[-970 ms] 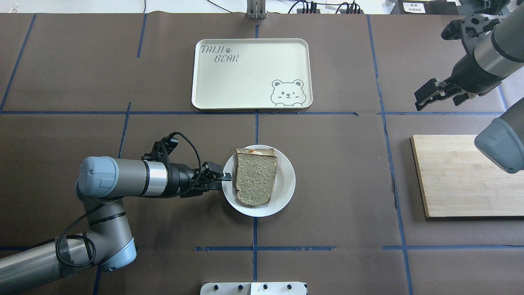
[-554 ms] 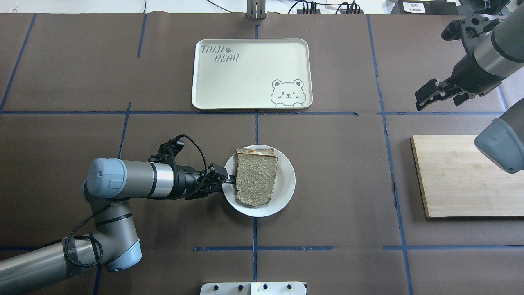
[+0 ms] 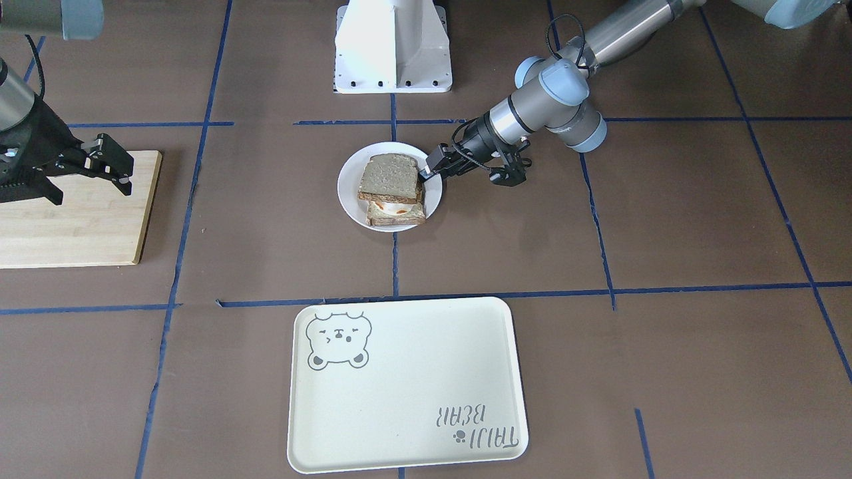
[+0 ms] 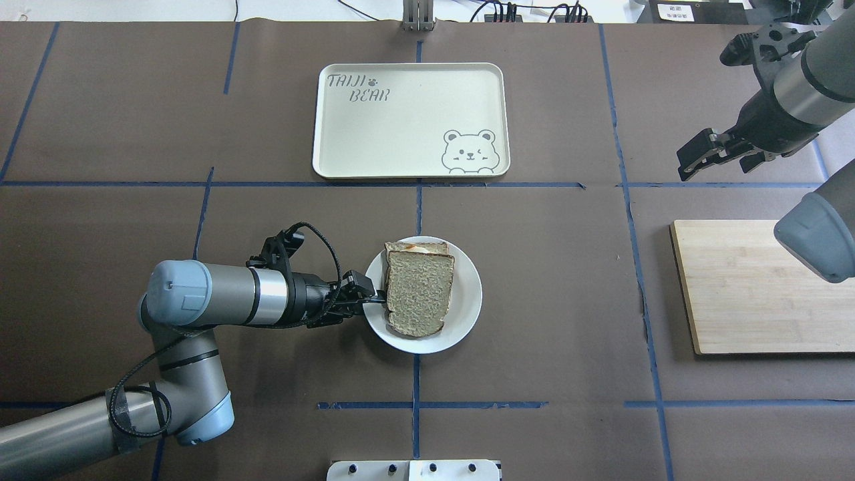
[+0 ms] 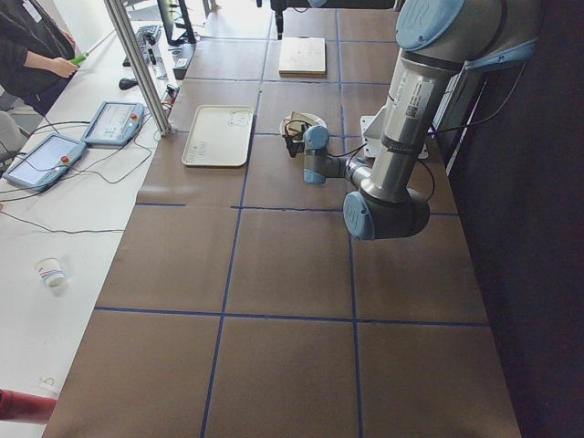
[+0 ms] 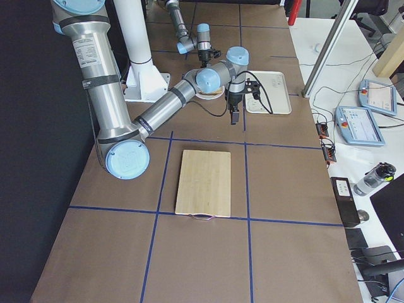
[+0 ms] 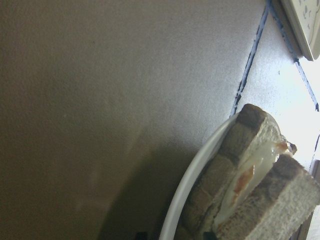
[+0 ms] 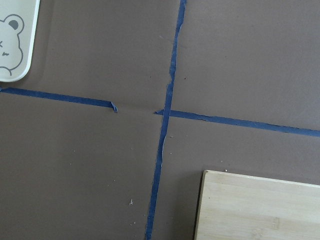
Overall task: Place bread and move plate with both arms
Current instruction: 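Grip the plate rim with the left gripper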
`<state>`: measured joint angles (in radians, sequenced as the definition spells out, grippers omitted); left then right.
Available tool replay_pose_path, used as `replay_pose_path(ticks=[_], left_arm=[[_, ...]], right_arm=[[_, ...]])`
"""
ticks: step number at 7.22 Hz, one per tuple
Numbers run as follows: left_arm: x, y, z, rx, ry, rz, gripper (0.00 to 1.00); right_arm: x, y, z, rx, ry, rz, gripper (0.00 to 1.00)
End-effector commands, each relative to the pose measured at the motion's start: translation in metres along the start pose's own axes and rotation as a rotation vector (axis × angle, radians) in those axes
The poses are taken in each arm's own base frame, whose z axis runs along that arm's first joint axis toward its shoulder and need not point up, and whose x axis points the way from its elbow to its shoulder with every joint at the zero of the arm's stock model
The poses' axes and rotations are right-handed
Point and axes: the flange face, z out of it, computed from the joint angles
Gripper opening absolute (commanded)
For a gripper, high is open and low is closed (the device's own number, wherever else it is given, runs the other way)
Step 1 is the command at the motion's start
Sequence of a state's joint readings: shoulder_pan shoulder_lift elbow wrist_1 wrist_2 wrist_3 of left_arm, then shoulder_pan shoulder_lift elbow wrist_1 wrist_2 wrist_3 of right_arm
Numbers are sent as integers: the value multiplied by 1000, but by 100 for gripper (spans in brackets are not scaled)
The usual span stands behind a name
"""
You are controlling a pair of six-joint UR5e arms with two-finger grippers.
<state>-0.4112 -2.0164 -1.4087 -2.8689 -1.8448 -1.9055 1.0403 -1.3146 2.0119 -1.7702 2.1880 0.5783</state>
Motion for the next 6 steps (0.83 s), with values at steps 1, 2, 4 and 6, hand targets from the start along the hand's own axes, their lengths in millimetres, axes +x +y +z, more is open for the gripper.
replay_pose_path(ticks=[1, 2, 4, 6], left_arm=[[2, 0, 4, -1, 0, -1, 38], [5, 0, 3, -3, 5, -3, 23], [8, 2, 0, -9, 15, 1, 5], [22, 5, -9, -14, 48, 10, 4]], right_arm=[[0, 0, -1, 1, -1, 1, 100], [0, 0, -1, 2, 0, 1, 100], [1, 0, -1, 1, 0, 1, 100], [7, 0, -2, 3, 2, 10, 100]])
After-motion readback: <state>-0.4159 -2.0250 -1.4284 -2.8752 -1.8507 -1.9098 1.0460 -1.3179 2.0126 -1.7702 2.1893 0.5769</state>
